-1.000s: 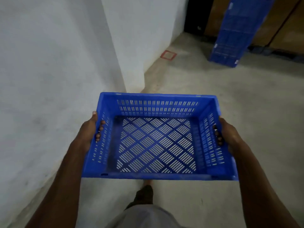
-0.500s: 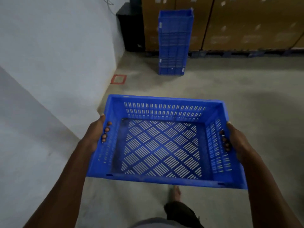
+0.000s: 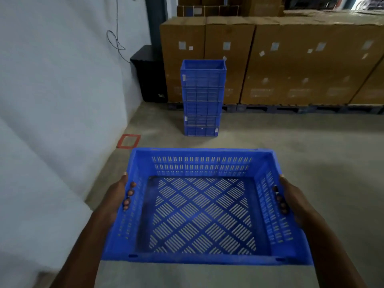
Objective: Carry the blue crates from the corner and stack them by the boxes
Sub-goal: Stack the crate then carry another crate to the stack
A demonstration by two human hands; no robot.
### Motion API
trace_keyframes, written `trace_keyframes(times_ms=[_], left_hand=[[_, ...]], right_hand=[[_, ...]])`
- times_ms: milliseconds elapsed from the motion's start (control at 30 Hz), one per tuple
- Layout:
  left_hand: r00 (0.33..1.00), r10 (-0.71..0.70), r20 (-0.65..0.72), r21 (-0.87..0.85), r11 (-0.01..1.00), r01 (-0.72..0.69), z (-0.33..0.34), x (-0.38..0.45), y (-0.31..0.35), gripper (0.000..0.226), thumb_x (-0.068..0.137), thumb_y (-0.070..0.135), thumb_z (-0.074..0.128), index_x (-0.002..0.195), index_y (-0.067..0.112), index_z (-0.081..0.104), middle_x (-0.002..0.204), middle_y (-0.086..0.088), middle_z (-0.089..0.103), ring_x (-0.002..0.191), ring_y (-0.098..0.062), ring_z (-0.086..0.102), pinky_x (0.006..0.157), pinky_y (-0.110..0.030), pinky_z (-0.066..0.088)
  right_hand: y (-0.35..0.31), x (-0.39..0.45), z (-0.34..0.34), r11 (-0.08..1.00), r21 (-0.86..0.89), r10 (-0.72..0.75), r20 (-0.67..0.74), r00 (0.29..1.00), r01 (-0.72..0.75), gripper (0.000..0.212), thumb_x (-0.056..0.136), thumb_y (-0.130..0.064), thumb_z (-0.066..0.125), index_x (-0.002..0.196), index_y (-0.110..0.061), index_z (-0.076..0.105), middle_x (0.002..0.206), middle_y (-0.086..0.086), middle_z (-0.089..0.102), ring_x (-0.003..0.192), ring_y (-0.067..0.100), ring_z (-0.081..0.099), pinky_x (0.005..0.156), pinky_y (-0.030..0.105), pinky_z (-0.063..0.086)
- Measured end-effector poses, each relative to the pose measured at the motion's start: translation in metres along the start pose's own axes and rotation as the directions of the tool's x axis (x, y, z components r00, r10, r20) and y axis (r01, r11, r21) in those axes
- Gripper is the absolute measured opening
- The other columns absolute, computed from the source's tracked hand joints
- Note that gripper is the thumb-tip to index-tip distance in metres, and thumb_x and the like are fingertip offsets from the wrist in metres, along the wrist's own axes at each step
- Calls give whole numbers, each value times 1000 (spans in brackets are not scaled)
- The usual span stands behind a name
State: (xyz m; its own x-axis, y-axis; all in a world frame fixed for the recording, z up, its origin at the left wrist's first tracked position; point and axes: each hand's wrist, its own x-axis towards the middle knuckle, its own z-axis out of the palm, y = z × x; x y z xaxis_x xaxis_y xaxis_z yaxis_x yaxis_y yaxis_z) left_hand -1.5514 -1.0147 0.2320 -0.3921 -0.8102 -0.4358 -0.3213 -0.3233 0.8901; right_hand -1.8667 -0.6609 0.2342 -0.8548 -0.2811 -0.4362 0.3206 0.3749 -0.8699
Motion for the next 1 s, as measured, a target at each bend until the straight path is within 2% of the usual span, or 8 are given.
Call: trace_keyframes(times_ms=[167,433,733,1000], left_hand=[[1000,3,14,-4,1000,-2,48,89,56,48,104,57,32,91,17,55,61,3,38,33,-8,28,35,-16,26],[999,-9,41,-22,1000,10,123,285,144,47,104,56,32,92,17,55,63,3,39,32,-7,28,35,-16,25],[996,44,80,21,999,-46,211,480,279,47,105,55,32,92,16,55,63,1,39,33,-7,28,36,-15,24],[996,60,60,-5,998,-60,291,643,383,51,104,59,34,97,14,57,66,1,39,32,-6,27,34,-14,24]], right_hand=[[-61,104,21,1000,-4,-11,26,1000,11,59,97,-65,41,91,-8,59,61,3,41,47,16,32,43,25,30],[-167,291,83,1000,-2,-16,45,999,16,59,97,-64,41,95,-8,58,63,3,41,47,14,33,41,24,31],[-282,467,133,996,86,35,-12,999,-34,53,97,-62,42,94,-11,56,61,1,39,45,12,30,36,21,28],[-391,650,182,996,86,26,31,999,-29,55,97,-64,41,94,-11,54,61,1,39,46,13,30,38,22,27]])
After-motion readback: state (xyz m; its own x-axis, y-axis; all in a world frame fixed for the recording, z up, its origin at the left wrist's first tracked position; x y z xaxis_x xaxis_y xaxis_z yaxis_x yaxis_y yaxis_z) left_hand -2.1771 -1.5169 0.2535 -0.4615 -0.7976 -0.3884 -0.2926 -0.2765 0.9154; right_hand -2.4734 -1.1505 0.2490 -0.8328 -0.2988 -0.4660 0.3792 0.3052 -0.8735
